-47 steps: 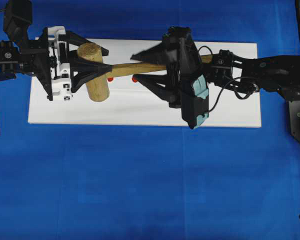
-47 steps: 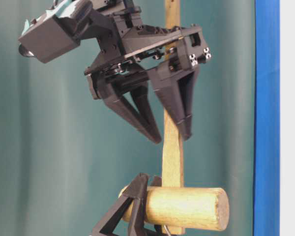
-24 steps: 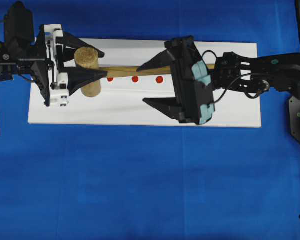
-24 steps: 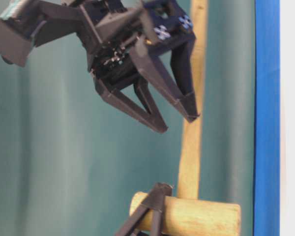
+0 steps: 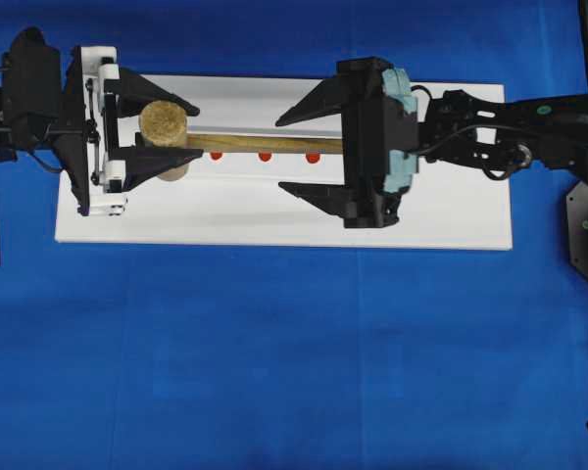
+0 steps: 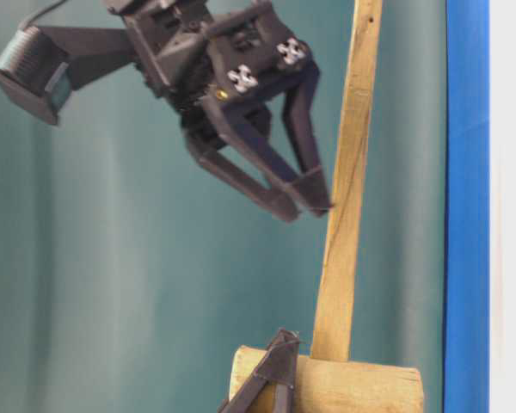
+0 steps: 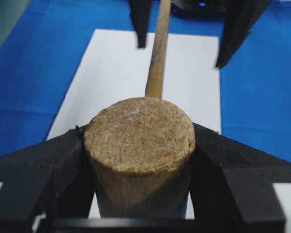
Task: Hit the mark with a hammer.
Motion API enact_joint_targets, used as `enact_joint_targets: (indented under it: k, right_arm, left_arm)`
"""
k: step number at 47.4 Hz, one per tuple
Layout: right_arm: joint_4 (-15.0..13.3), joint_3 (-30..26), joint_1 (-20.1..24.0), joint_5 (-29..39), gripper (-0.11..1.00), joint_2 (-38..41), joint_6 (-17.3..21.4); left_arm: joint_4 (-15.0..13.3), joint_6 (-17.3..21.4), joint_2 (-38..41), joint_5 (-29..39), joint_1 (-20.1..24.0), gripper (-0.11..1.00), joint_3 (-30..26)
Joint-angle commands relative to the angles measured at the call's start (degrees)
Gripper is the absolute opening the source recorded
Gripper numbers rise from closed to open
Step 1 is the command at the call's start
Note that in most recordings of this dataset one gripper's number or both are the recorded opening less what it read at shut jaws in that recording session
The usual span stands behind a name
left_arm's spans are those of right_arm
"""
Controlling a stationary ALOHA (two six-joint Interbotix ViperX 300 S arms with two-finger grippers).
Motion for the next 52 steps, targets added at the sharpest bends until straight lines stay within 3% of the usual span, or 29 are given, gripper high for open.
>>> enact_joint_targets:
  k: [1, 13, 19, 23, 30, 35, 52]
  right_arm:
    - [0.1, 0.0, -0.7, -1.8, 0.89, 1.1, 0.2]
    - [1.0, 0.7, -1.1, -4.1, 0.87, 3.3, 0.1]
    - [1.0, 0.8, -1.1, -4.0, 0.81, 3.3, 0.1]
    - [1.0, 0.8, -1.0, -3.8, 0.64, 3.3, 0.1]
    - [1.1, 0.8, -0.8, -3.3, 0.2, 3.3, 0.1]
    - [1.0, 0.8, -0.6, -3.6, 0.03, 3.3, 0.1]
    - [1.1, 0.8, -0.5, -4.6, 0.03, 3.2, 0.1]
  left_arm:
    - [0.2, 0.2, -1.1, -0.5, -0.4, 0.45, -0.8]
    - [0.2, 0.2, -1.4, -0.4, -0.9, 0.45, -0.7]
    - [0.2, 0.3, -1.4, -0.4, -1.1, 0.45, -0.7]
    - [0.2, 0.4, -1.4, -0.5, -1.2, 0.45, -0.7]
    - [0.2, 0.3, -1.4, -0.4, -1.2, 0.45, -0.7]
    - [0.2, 0.3, -1.4, -0.4, -1.2, 0.45, -0.7]
    - [0.2, 0.2, -1.4, -0.4, -1.2, 0.45, -0.5]
